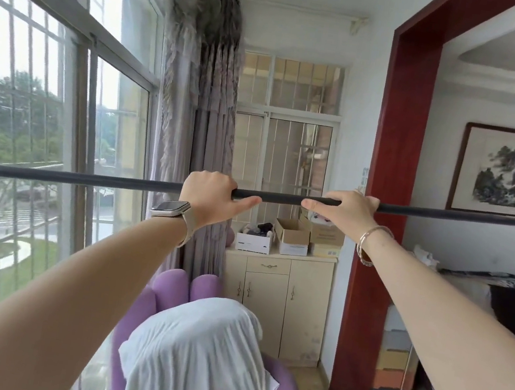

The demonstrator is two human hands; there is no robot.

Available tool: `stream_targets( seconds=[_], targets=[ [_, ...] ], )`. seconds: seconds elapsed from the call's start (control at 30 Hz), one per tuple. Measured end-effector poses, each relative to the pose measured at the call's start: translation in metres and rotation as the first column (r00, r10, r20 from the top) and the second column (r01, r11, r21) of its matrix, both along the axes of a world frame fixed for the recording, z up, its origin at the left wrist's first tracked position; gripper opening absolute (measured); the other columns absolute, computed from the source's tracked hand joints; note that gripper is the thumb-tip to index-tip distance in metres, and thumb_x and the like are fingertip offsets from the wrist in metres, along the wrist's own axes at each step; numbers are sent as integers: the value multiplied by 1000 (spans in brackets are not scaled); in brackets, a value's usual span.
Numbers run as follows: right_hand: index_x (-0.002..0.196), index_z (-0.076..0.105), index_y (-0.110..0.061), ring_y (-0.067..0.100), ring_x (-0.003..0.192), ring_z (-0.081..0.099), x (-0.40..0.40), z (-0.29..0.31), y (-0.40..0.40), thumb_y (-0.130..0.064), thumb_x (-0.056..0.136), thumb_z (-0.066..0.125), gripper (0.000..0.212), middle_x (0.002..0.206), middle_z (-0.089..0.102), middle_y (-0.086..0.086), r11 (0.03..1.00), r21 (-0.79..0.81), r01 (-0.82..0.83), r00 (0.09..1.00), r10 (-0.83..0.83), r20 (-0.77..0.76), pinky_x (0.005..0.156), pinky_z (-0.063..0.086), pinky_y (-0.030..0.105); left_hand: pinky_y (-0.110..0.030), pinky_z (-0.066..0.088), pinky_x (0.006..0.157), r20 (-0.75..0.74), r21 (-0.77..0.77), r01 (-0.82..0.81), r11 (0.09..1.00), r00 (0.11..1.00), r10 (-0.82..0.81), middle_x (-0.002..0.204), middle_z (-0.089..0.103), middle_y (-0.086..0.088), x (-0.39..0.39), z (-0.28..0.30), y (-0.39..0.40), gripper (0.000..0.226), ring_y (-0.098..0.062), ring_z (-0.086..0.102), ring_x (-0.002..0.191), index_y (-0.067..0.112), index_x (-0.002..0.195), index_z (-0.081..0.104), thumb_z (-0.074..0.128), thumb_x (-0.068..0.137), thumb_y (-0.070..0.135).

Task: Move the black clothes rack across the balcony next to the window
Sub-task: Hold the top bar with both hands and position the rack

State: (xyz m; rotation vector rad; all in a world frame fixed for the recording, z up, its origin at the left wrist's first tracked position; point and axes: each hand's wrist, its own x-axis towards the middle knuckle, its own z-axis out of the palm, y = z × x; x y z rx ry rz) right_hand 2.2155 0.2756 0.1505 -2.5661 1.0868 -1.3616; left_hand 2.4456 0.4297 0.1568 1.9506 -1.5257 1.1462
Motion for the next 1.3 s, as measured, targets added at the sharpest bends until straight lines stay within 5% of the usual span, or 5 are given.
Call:
stream_targets(
  seconds=[0.4, 0.5, 0.67, 0.83, 1.3],
  targets=[
    [48, 47, -23, -1, 72, 34, -17, -4, -11, -91, 63, 42, 69, 54, 45, -9, 999, -18, 39, 999, -38, 22, 67, 16, 35, -22, 24, 42, 7, -3, 24, 1000, 1000, -24, 40, 34, 6, -14, -1, -20, 71, -14, 37, 37, 19, 45, 36, 27, 76, 82],
    [56, 60, -18, -3, 70, 29, -26, -2, -17, -88, 63, 46, 72, 57, 44, -10, 998, -29, 59, 997, -57, 59, 65, 13, 37, -22, 24, 42, 5, -1, 60, 998, 998, -60, 40, 33, 7, -21, 2, -30, 70, -14, 36, 37, 20, 45, 36, 28, 77, 81],
    [45, 38, -24, -2, 75, 33, -28, -1, -23, -90, 62, 45, 69, 52, 40, -13, 998, -12, 67, 997, -66, 41, 66, 13, 38, -22, 22, 42, 22, -5, 76, 997, 997, -75, 39, 33, 7, -19, 2, -42, 70, -12, 34, 35, 20, 43, 35, 27, 77, 81],
    [44, 38, -25, -2, 74, 39, -6, -2, -27, -96, 59, 35, 73, 50, 43, -13, 995, -50, 87, 996, -86, 14, 64, 10, 39, -26, 36, 43, 10, 3, 63, 998, 998, -63, 40, 35, 6, 1, 3, -42, 71, -15, 39, 38, 19, 45, 38, 27, 77, 82],
    [41, 43, -25, 0, 74, 41, -9, -2, -34, -93, 59, 40, 70, 48, 38, -15, 997, -6, 83, 995, -83, 49, 67, 14, 37, -22, 25, 42, 25, 9, 112, 994, 993, -113, 40, 37, 6, 6, 3, -68, 72, -14, 38, 36, 19, 45, 38, 21, 76, 82]
  ],
)
